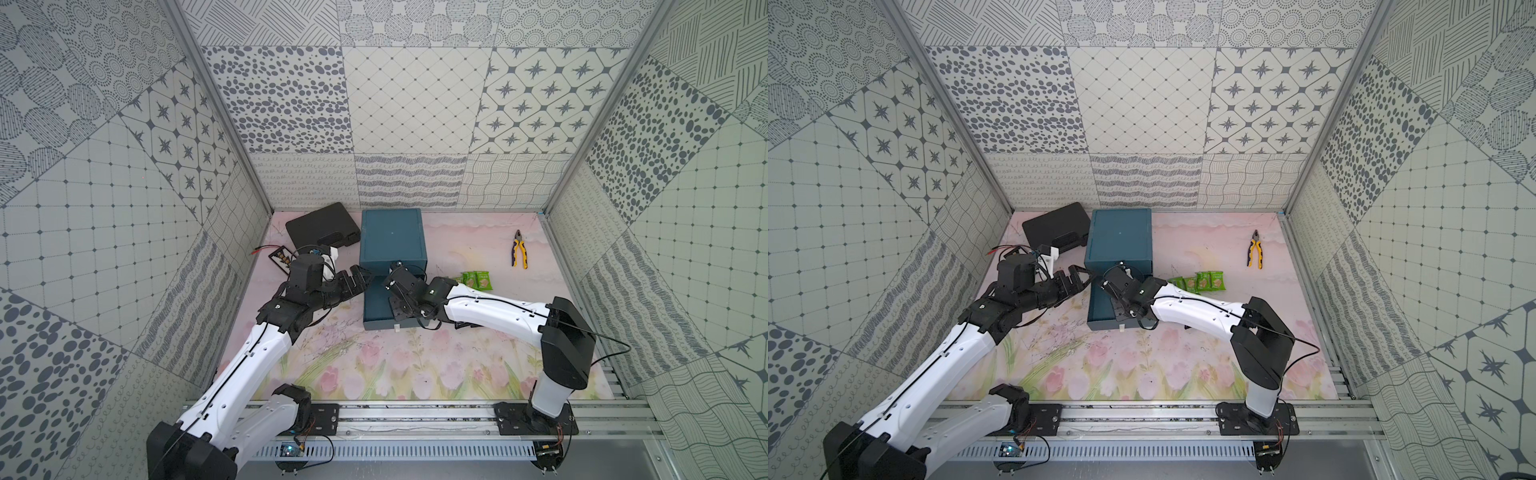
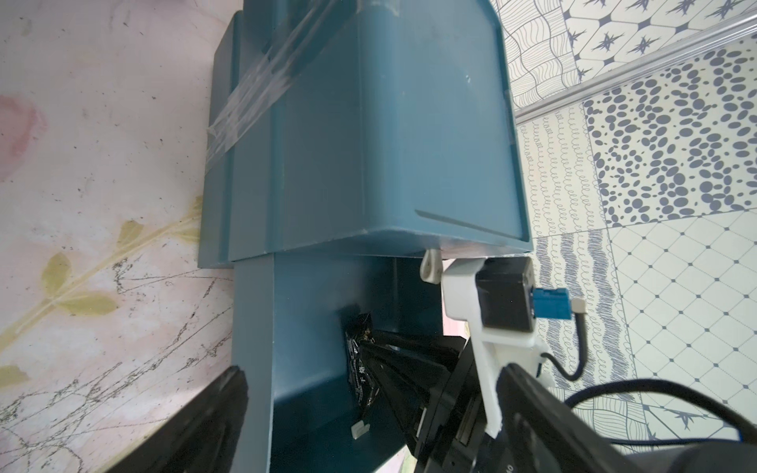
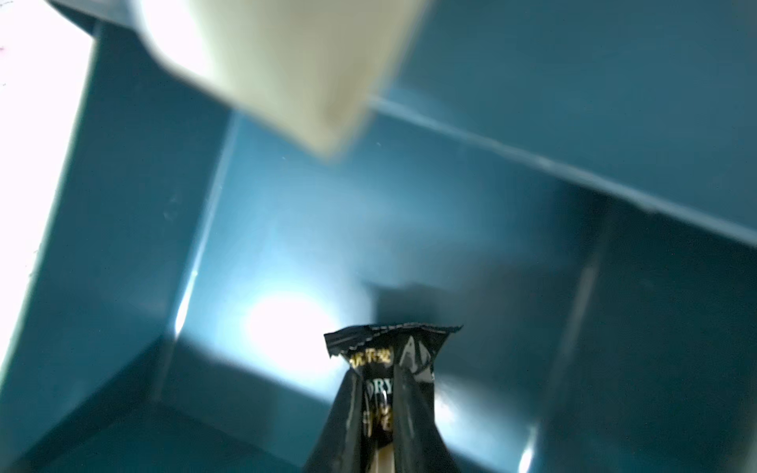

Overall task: Take the cookies out of the drawer
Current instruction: Pick up the cookie from the drawer.

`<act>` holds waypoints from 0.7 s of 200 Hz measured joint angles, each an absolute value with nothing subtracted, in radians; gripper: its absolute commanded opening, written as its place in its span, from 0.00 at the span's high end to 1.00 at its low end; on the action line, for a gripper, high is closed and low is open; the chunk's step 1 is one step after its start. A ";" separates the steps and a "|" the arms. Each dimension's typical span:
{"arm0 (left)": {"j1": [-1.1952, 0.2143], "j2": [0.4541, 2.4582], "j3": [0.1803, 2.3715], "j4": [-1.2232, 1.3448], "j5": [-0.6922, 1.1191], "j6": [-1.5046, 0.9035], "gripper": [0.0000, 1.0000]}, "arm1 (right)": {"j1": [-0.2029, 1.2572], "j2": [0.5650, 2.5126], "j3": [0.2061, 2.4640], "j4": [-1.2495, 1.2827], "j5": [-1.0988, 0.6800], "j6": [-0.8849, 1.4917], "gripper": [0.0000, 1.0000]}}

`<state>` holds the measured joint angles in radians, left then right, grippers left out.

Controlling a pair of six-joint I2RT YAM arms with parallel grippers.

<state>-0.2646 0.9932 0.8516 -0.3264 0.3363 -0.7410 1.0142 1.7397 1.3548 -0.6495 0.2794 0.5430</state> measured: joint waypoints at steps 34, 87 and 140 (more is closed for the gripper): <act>-0.265 0.976 0.872 -0.332 0.336 -0.748 0.01 | 1.014 1.649 1.335 -0.639 0.286 0.542 0.84; -0.265 0.960 0.913 -0.341 0.339 -0.752 0.01 | 1.013 1.505 1.325 -0.618 0.302 0.542 0.84; -0.310 0.955 0.974 -0.373 0.339 -0.750 0.01 | 0.932 1.301 1.229 -0.611 0.317 0.538 0.84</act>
